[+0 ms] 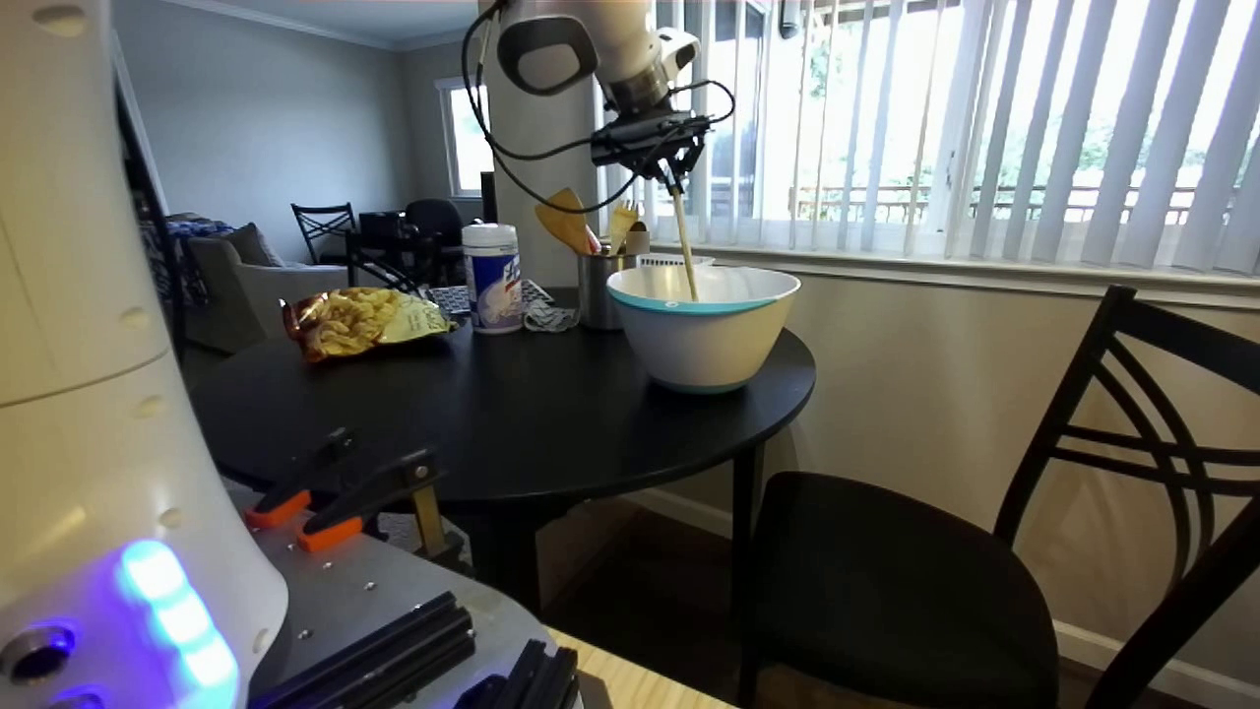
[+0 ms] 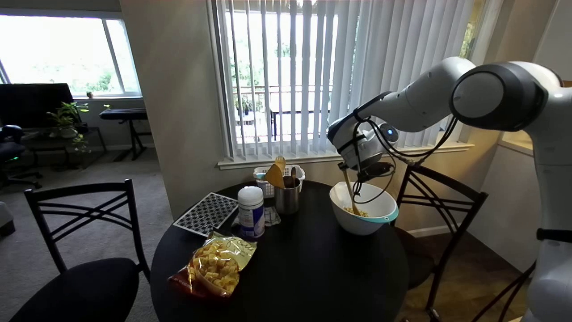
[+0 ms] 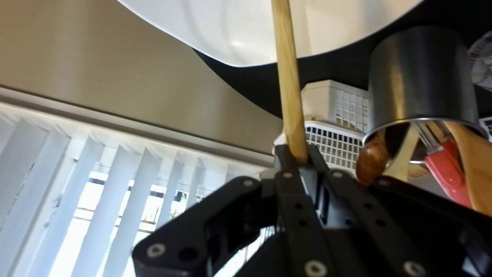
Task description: Use the wooden spoon to stir the objects in the white bowl.
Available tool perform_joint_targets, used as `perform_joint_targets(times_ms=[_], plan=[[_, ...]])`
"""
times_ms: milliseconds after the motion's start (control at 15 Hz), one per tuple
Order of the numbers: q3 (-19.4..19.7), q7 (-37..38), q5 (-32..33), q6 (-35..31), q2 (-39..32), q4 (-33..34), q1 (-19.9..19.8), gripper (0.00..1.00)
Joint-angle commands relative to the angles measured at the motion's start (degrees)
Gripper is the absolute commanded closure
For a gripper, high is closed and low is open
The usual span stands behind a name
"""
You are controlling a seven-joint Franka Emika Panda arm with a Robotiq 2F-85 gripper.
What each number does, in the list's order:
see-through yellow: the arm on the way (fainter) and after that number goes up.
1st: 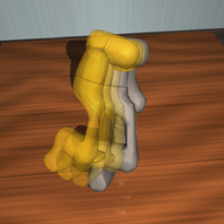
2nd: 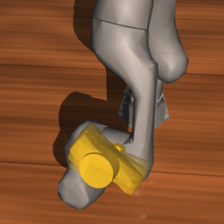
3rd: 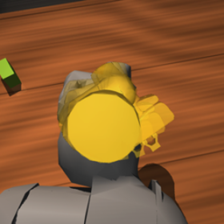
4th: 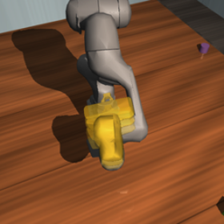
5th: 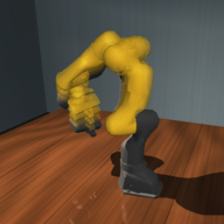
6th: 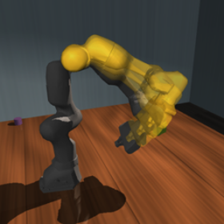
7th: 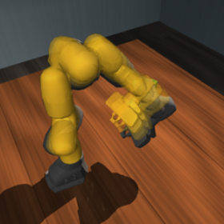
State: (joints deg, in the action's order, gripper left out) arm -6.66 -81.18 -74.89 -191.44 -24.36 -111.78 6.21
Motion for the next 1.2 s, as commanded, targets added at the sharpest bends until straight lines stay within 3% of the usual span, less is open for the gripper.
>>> perform_joint_targets(times_ms=[0, 267, 800, 1133], plan=[[-5.6, -2.0, -1.2, 4.6, 4.8, -2.4, -3.2, 0.95], [-8.3, -3.5, -2.5, 8.1, 6.7, -4.3, -5.6, 0.96], [-2.1, -0.5, 5.1, 13.3, 11.7, -15.5, -6.4, 0.95], [-1.0, -1.3, 7.6, 11.8, 13.1, -16.5, -5.6, 0.95]])
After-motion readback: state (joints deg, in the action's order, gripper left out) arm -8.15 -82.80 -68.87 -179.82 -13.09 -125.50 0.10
